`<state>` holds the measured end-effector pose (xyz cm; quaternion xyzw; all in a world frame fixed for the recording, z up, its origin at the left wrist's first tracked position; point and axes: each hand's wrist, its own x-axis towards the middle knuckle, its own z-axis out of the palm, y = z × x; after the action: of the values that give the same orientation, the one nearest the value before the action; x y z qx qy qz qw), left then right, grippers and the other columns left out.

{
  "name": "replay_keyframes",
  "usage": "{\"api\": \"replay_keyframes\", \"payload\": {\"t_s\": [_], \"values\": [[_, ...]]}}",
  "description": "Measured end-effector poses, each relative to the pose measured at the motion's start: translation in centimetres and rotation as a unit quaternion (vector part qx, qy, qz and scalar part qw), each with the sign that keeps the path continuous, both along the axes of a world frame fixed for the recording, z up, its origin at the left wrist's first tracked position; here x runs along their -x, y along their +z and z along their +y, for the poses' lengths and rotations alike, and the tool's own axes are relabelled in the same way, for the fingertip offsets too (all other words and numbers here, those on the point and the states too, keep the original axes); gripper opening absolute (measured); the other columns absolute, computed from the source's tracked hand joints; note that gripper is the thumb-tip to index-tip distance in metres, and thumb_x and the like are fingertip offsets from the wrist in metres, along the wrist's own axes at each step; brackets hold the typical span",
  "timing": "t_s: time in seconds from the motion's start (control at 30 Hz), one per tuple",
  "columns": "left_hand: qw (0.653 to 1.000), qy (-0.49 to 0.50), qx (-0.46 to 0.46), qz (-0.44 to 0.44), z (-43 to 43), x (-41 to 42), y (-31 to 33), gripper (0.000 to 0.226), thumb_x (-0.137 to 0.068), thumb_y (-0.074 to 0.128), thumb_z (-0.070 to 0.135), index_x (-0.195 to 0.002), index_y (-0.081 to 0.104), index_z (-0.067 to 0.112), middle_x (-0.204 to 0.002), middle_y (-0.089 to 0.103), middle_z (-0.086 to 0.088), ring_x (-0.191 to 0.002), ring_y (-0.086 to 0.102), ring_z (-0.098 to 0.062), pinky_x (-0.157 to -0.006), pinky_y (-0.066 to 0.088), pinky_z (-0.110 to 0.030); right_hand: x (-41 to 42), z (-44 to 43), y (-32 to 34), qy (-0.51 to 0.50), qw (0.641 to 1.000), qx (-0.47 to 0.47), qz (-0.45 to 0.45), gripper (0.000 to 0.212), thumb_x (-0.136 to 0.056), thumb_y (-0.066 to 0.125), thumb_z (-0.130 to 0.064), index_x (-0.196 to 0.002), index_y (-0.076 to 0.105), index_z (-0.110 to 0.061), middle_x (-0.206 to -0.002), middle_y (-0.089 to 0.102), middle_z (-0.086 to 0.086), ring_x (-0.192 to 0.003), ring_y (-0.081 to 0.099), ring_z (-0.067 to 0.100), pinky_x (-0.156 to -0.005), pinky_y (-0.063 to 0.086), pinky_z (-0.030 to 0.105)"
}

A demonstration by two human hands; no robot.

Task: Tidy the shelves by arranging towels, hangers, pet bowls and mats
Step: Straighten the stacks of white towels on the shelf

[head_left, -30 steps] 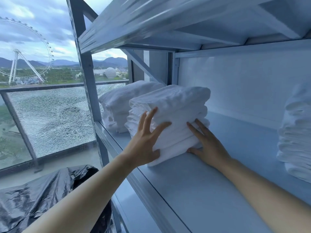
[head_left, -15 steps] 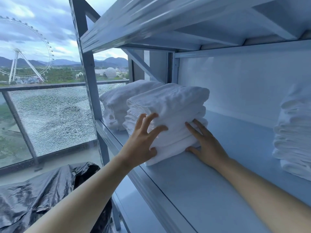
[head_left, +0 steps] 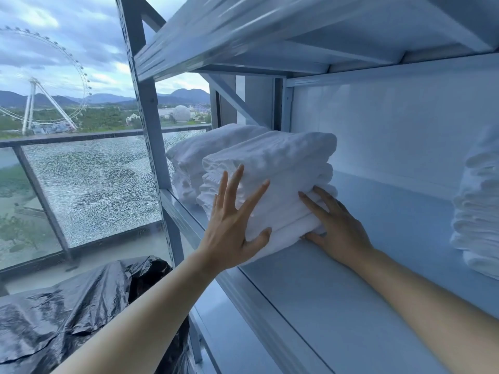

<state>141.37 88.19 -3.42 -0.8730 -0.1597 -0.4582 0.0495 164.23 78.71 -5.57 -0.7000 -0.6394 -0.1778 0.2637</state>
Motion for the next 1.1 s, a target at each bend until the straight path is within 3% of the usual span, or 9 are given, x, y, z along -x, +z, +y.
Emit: {"api": "replay_keyframes", "payload": {"t_s": [0.17,0.33,0.47,0.57,0.67,0.8,1.0,1.1], "values": [[1.000,0.001,0.001,-0.018,1.0,-0.8,-0.3,0.052,-0.087,0.053,0.052,-0.130,0.049,0.025,-0.151,0.017,-0.019,-0.141,0.012,-0.040,-0.107,0.025,-0.062,0.0,0.3,-0.2,-0.015,1.000,0.001,-0.006,0.085,-0.081,0.062,-0.050,-0.133,-0.004,-0.058,-0.156,0.006,-0.008,-0.140,0.018,0.021,-0.085,0.051,0.046],[1.000,0.003,-0.005,-0.030,2.3,-1.2,-1.0,0.046,-0.085,0.060,0.045,-0.121,0.060,0.016,-0.145,0.027,-0.022,-0.137,0.022,-0.043,-0.101,0.033,-0.060,0.1,1.1,-0.2,-0.014,1.000,0.011,0.009,0.084,-0.083,0.062,-0.045,-0.137,-0.002,-0.053,-0.157,0.002,-0.007,-0.141,0.016,0.021,-0.088,0.049,0.046],[0.999,0.004,0.004,-0.037,2.5,-1.2,-0.8,0.045,-0.085,0.060,0.042,-0.122,0.059,0.016,-0.147,0.024,-0.021,-0.139,0.019,-0.041,-0.101,0.034,-0.060,0.0,1.0,-0.1,-0.008,0.999,0.028,0.018,0.080,-0.085,0.060,-0.045,-0.142,0.005,-0.049,-0.157,-0.001,-0.010,-0.142,0.013,0.018,-0.095,0.045,0.044],[0.999,0.005,-0.001,-0.045,2.0,-1.3,-1.3,0.052,-0.083,0.058,0.047,-0.128,0.054,0.019,-0.152,0.013,-0.018,-0.142,0.008,-0.039,-0.109,0.025,-0.060,-0.1,0.5,-0.1,-0.006,1.000,0.018,0.011,0.074,-0.084,0.061,-0.046,-0.142,0.014,-0.047,-0.157,0.008,-0.008,-0.141,0.017,0.019,-0.096,0.045,0.042],[0.998,0.007,0.019,-0.055,1.2,-1.7,-1.8,0.067,-0.073,0.065,0.053,-0.131,0.051,0.023,-0.154,0.006,-0.012,-0.143,0.002,-0.038,-0.112,0.018,-0.052,0.1,0.6,-0.1,0.001,1.000,-0.004,0.004,0.067,-0.085,0.062,-0.042,-0.142,0.025,-0.042,-0.155,0.018,-0.003,-0.138,0.026,0.021,-0.093,0.045,0.041],[0.999,0.022,0.032,-0.034,1.4,-1.9,-2.1,0.080,-0.059,0.075,0.053,-0.130,0.048,0.029,-0.154,-0.001,-0.002,-0.143,-0.002,-0.034,-0.111,0.016,-0.048,0.1,1.2,-0.3,0.012,1.000,0.000,0.023,0.065,-0.087,0.062,-0.035,-0.141,0.027,-0.040,-0.155,0.020,-0.001,-0.138,0.026,0.022,-0.097,0.044,0.041],[0.997,0.048,0.035,-0.041,1.6,-3.2,-2.0,0.077,-0.057,0.081,0.038,-0.126,0.046,0.031,-0.152,0.007,-0.005,-0.141,0.008,-0.039,-0.109,0.026,-0.055,-0.2,1.4,-0.2,0.011,0.998,0.027,0.053,0.063,-0.090,0.058,-0.031,-0.143,0.025,-0.038,-0.157,0.013,-0.004,-0.141,0.020,0.021,-0.106,0.037,0.041],[0.997,0.052,0.033,-0.048,1.6,-3.3,-2.1,0.069,-0.060,0.079,0.039,-0.123,0.051,0.028,-0.149,0.012,-0.007,-0.140,0.013,-0.039,-0.105,0.031,-0.057,-0.2,0.8,-0.3,-0.013,0.999,0.012,0.047,0.056,-0.090,0.058,-0.033,-0.141,0.035,-0.035,-0.154,0.022,-0.003,-0.138,0.026,0.021,-0.103,0.040,0.040]]}}
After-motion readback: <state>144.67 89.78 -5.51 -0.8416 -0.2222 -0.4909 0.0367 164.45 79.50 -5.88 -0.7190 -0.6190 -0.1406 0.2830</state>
